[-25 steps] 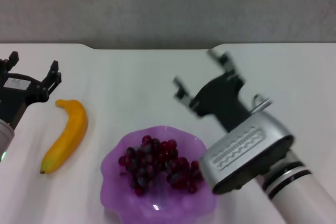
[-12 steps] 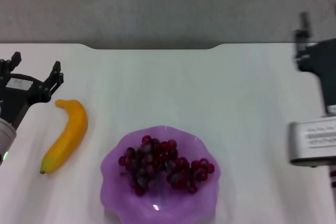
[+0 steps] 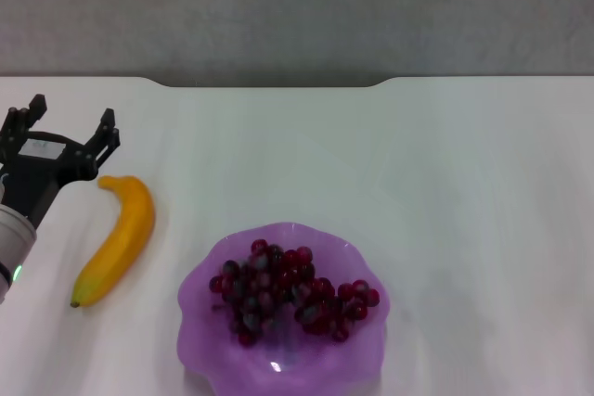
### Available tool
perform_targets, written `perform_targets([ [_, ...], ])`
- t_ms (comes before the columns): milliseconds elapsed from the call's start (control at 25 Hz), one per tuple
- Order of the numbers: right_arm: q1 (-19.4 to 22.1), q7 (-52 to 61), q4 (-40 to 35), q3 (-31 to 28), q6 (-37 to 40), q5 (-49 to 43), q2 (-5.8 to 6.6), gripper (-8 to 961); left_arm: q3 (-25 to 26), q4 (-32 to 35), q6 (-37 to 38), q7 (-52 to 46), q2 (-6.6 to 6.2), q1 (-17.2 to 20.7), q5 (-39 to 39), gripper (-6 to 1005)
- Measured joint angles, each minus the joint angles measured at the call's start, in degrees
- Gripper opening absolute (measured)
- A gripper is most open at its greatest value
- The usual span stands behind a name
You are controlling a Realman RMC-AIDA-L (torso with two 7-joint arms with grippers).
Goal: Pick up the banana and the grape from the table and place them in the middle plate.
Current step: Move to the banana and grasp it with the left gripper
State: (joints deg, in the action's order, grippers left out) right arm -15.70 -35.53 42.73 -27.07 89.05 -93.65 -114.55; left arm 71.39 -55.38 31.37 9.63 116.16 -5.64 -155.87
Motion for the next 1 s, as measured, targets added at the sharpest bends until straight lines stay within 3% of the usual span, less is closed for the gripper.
perform_targets([
  [120, 0.65, 8.76, -4.89, -0.07, -2.32, 1.87, 0.01, 60, -0.17, 0.72, 0.00, -1.60, -0.07, -0.67, -0.30, 880],
  [440, 0.36, 20.97, -13.31, -0.13, -11.06, 4.34, 0.10, 22, -1.61, 1.59, -0.22, -2.93, -0.13, -2.14, -0.40, 881],
  [640, -0.01, 23.21, -16.13, 0.40, -12.40, 4.09, 0.10, 8, -1.92, 1.59, -1.46, -2.93, -0.14, -2.39, -0.37, 880],
  [1000, -1.63, 22.05, -16.80, 3.26, -12.48, 3.86, -0.12, 8, -1.29, 1.21, -18.02, -0.76, -0.26, -6.19, -0.42, 881],
])
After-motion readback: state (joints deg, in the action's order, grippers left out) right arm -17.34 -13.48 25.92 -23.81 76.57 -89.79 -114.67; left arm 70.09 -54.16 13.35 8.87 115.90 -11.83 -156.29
